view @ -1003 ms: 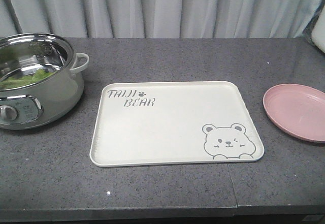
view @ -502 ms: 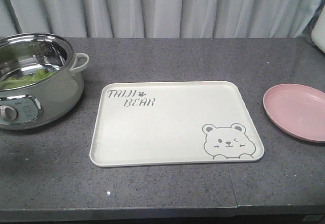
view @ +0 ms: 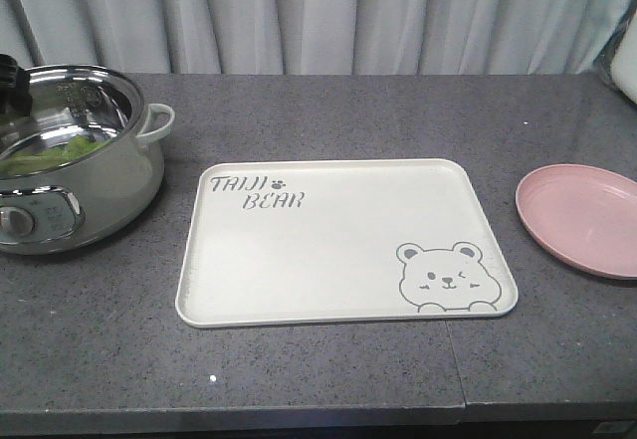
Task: Transfer vegetables to tray and serve
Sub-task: 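Lower the left gripper into the pot and grasp a lettuce leaf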
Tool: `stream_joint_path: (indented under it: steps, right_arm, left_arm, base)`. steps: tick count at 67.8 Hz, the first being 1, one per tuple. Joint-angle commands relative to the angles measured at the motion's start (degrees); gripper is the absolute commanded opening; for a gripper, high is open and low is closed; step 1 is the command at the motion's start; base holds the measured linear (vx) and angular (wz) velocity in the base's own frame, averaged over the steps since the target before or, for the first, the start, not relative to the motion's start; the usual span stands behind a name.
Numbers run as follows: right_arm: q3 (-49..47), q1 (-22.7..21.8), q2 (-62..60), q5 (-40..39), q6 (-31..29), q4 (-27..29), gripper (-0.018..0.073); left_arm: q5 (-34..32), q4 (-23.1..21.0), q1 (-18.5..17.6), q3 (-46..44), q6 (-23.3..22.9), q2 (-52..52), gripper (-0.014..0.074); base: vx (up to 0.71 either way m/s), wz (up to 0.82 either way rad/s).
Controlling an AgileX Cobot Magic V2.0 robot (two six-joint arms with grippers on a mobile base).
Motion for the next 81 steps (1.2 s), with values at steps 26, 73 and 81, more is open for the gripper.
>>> stream_joint_path:
  steps: [26,73,81]
  right_arm:
    - [-1.9,-0.2,0.5,-4.2,-0.7,-0.7,0.0580]
    - [-1.9,-0.2,0.5,-4.1,-0.7,-0.7,0.0580]
    - [-1.9,-0.2,0.5,-4.1,-0.7,-0.7,0.0580]
  left_arm:
    - [-9.6,-1.3,0.1,-8.5,0.4,12.9,0.0576]
    - [-11.7,-1.7,0.0,-8.5,0.4,21.0,0.0575]
    - [-11.3,-1.7,0.0,-8.5,0.4,21.0,0.0525]
  base:
    - [0.00,0.00]
    - [0.00,0.00]
    - [0.00,0.00]
